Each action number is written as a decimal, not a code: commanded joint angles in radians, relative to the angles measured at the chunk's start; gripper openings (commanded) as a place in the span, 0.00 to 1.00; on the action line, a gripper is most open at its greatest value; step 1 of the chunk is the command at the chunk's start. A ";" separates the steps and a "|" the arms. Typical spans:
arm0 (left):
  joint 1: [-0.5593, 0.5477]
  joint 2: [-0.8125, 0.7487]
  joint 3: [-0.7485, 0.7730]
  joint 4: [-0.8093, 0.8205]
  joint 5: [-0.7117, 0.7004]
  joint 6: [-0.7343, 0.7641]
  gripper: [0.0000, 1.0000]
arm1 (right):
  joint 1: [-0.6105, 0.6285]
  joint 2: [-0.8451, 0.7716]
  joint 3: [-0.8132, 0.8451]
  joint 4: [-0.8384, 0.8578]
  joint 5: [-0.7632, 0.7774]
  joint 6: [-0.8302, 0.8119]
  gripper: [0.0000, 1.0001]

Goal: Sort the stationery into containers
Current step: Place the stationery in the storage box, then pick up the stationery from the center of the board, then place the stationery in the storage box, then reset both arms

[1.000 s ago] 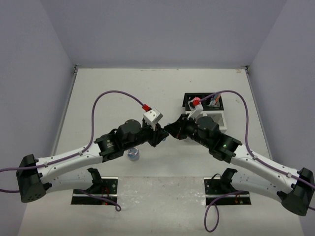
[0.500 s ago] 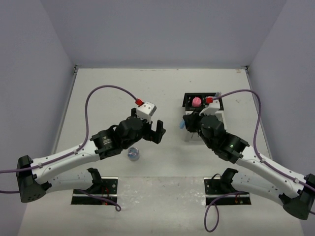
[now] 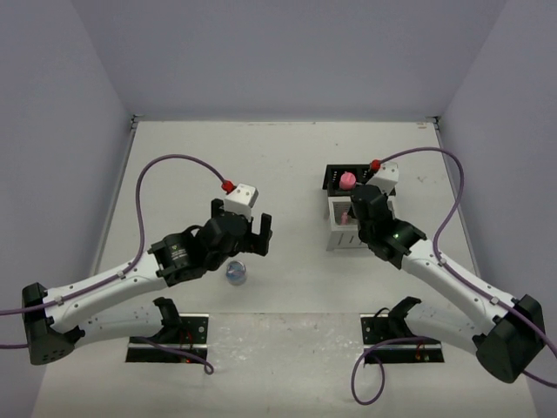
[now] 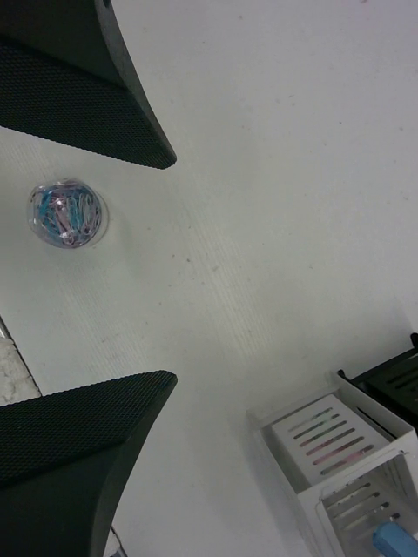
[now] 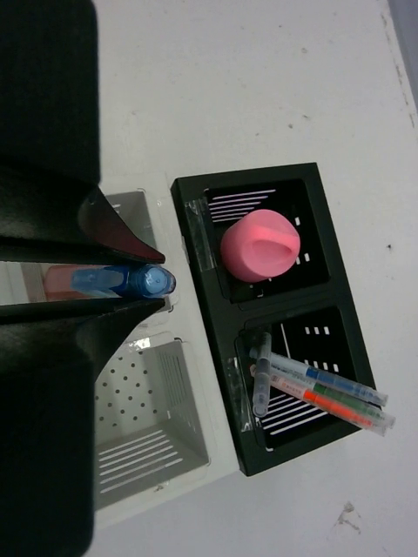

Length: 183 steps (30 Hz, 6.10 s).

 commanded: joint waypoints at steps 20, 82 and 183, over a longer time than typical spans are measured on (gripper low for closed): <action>0.008 0.140 -0.096 -0.322 0.013 -0.566 1.00 | -0.001 -0.278 0.004 -0.054 -0.159 -0.006 0.78; 0.008 -0.376 -0.379 0.975 0.701 -0.292 0.00 | 0.145 -0.261 -0.148 0.750 -1.467 0.431 0.97; 0.519 -0.135 -0.016 -0.134 -0.092 -0.173 1.00 | -0.325 -0.540 0.248 -0.523 -0.264 -0.182 0.99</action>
